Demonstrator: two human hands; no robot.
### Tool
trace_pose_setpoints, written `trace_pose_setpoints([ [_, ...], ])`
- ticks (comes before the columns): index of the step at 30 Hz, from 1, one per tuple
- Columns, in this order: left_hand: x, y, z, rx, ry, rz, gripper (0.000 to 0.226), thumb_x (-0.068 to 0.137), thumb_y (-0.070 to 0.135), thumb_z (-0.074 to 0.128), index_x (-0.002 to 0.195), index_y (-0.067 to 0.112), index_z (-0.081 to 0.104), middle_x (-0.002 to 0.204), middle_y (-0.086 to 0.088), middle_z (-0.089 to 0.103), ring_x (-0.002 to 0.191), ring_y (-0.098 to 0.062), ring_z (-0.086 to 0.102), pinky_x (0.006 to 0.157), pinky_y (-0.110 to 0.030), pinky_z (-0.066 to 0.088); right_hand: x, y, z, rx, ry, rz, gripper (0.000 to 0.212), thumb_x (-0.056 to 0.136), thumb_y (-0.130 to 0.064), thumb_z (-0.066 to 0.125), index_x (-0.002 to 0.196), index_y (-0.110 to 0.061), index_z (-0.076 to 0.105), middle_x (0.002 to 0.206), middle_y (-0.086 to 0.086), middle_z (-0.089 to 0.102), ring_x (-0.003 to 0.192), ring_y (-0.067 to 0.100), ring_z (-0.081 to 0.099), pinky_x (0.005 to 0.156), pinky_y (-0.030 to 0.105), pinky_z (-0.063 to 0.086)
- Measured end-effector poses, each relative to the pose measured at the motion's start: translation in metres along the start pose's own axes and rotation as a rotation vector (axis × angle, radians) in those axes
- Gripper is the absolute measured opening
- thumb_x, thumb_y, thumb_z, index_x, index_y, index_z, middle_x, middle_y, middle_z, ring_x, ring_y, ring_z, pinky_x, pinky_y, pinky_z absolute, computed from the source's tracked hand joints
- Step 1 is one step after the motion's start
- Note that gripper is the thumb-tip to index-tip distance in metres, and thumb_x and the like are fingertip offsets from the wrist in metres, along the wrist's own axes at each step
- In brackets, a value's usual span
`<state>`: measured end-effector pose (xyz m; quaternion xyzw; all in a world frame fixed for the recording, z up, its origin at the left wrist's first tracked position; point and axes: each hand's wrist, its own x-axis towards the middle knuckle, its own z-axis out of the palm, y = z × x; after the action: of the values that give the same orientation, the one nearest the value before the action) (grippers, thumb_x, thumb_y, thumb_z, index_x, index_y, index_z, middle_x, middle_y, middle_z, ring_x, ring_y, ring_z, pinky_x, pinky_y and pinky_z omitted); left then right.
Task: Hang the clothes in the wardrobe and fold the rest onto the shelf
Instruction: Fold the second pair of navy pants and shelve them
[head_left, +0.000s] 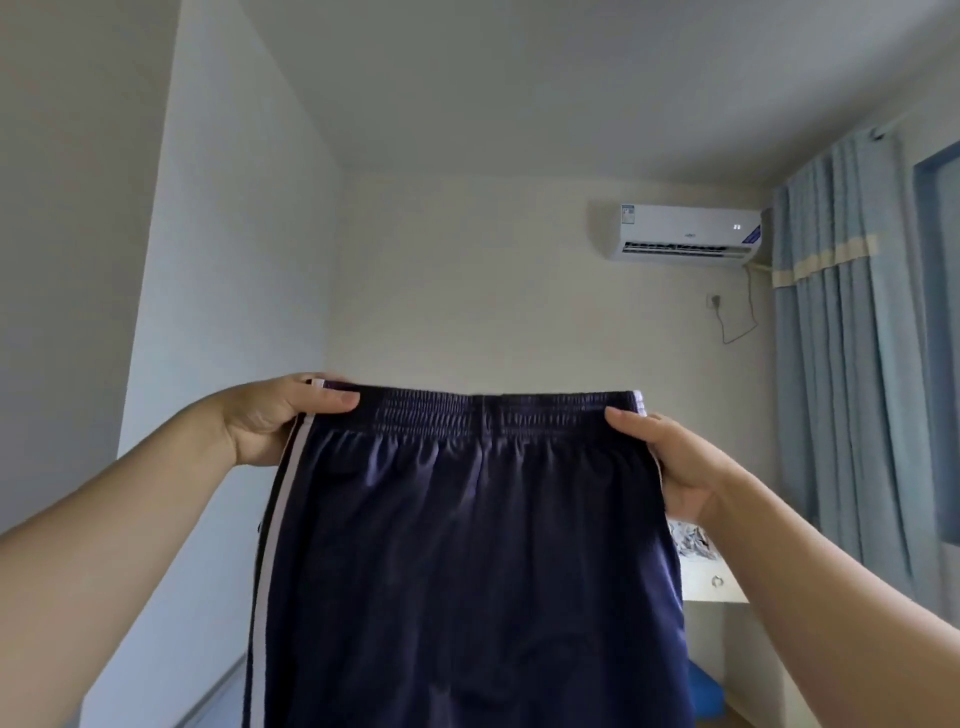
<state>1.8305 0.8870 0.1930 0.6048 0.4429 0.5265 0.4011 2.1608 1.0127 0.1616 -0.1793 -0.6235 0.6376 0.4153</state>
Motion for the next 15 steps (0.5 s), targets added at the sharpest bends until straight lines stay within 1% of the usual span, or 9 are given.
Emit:
trace_pose_setpoints([
  [1,0.0,-0.002,-0.001,-0.01,0.004,0.026,0.049,0.043,0.019,0.092,0.086,0.004,0.073,0.084,-0.015,0.072,0.07,-0.024,0.071,0.059,-0.031,0.058,0.002,0.005,-0.001,0.052,0.001,-0.046,0.032,0.068,-0.024,0.064,0.091,-0.003,0.072,0.091,0.016,0.072,0.074,0.025,0.072,0.06,0.033,0.058],
  [2,0.002,-0.006,0.0,0.003,0.033,0.006,0.041,0.052,0.017,0.088,0.087,0.004,0.071,0.082,-0.014,0.072,0.068,-0.023,0.071,0.059,-0.031,0.058,0.004,0.011,-0.001,0.09,0.019,-0.061,0.032,0.072,-0.024,0.064,0.095,-0.004,0.07,0.091,0.016,0.072,0.075,0.025,0.071,0.061,0.034,0.058],
  [5,0.003,-0.028,0.013,0.064,0.195,-0.153,0.006,0.08,0.003,0.06,0.085,0.002,0.063,0.071,-0.012,0.071,0.058,-0.02,0.069,0.053,-0.031,0.058,0.006,0.039,-0.004,0.003,0.148,0.049,0.021,0.088,-0.018,0.06,0.104,-0.006,0.063,0.09,0.014,0.073,0.073,0.024,0.071,0.056,0.032,0.057],
  [7,0.005,-0.045,0.022,0.081,0.279,-0.244,0.011,0.089,0.0,0.052,0.082,0.002,0.059,0.064,-0.012,0.069,0.051,-0.02,0.067,0.048,-0.03,0.056,0.007,0.052,-0.005,-0.039,0.221,0.111,0.014,0.091,-0.015,0.058,0.1,-0.006,0.063,0.081,0.012,0.074,0.066,0.022,0.071,0.051,0.03,0.056],
  [9,0.011,-0.059,0.034,0.067,0.399,-0.325,0.016,0.092,0.003,0.051,0.078,0.002,0.057,0.06,-0.013,0.065,0.049,-0.022,0.064,0.052,-0.03,0.055,0.012,0.057,0.001,-0.052,0.32,0.109,0.01,0.092,-0.01,0.057,0.097,-0.003,0.06,0.079,0.015,0.071,0.064,0.024,0.069,0.05,0.031,0.055],
  [10,0.015,-0.064,0.043,0.034,0.461,-0.355,0.018,0.093,0.003,0.051,0.076,0.001,0.056,0.062,-0.014,0.063,0.053,-0.024,0.061,0.058,-0.033,0.053,0.016,0.058,0.006,-0.087,0.379,0.087,0.009,0.091,-0.008,0.057,0.097,-0.002,0.059,0.082,0.015,0.068,0.067,0.026,0.067,0.054,0.033,0.056],
  [12,0.021,-0.068,0.064,-0.05,0.562,-0.339,0.013,0.092,-0.001,0.05,0.081,-0.001,0.056,0.072,-0.013,0.057,0.062,-0.025,0.054,0.07,-0.037,0.048,0.025,0.059,0.021,-0.19,0.476,0.02,0.01,0.089,-0.005,0.059,0.098,-0.002,0.057,0.087,0.015,0.062,0.078,0.028,0.062,0.072,0.04,0.057],
  [13,0.025,-0.069,0.074,-0.073,0.611,-0.29,0.008,0.091,-0.004,0.052,0.087,-0.001,0.058,0.076,-0.013,0.056,0.065,-0.026,0.053,0.073,-0.037,0.048,0.027,0.059,0.031,-0.217,0.486,-0.017,0.008,0.088,-0.004,0.059,0.096,-0.003,0.057,0.087,0.015,0.06,0.081,0.029,0.061,0.079,0.043,0.055],
  [15,0.032,-0.068,0.089,-0.02,0.691,-0.157,0.015,0.086,-0.008,0.055,0.097,0.0,0.062,0.084,-0.016,0.059,0.075,-0.029,0.058,0.079,-0.038,0.05,0.027,0.059,0.05,-0.198,0.436,-0.079,0.006,0.086,-0.002,0.061,0.086,-0.005,0.056,0.083,0.015,0.06,0.08,0.029,0.061,0.082,0.046,0.054],
])
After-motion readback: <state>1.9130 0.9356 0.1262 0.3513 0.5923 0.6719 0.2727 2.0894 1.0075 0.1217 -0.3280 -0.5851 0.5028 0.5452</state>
